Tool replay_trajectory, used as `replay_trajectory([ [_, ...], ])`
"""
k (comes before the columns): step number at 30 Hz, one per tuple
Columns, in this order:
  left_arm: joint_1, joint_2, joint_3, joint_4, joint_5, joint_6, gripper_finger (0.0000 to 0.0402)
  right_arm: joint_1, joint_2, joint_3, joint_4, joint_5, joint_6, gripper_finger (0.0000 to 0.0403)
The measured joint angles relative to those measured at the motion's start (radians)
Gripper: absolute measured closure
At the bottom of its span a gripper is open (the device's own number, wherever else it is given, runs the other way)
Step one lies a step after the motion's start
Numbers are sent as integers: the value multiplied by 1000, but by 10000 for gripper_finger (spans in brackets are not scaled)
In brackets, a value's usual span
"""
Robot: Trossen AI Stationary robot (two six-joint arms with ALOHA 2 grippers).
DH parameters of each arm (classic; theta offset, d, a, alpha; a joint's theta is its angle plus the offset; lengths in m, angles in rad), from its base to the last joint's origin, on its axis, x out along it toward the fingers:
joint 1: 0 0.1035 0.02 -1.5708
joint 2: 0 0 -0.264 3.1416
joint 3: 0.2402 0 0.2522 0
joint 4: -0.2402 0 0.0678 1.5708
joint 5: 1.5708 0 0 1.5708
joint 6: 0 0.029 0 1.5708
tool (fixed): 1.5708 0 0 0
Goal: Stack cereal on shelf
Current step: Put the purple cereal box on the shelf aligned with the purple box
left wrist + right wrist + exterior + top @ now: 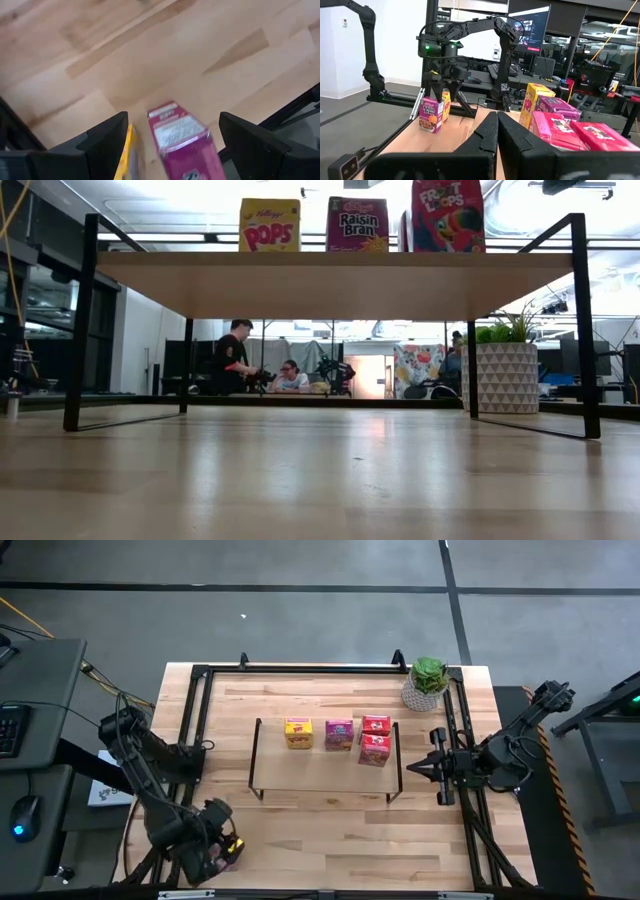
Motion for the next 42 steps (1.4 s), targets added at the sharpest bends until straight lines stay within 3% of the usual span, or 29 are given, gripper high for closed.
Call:
replay_trajectory([
  [11, -36, 10, 0, 4, 5, -113, 96, 0, 0, 0, -15, 0, 21, 403],
  [16, -36, 54, 1, 19, 61, -137, 96, 0, 0, 0, -16, 0, 22, 403],
  [38, -12, 75, 0, 73, 94, -121, 97, 0, 0, 0, -24, 0, 22, 403],
  [42, -1, 75, 0, 73, 94, -96, 111, 0, 0, 0, -25, 0, 22, 403],
])
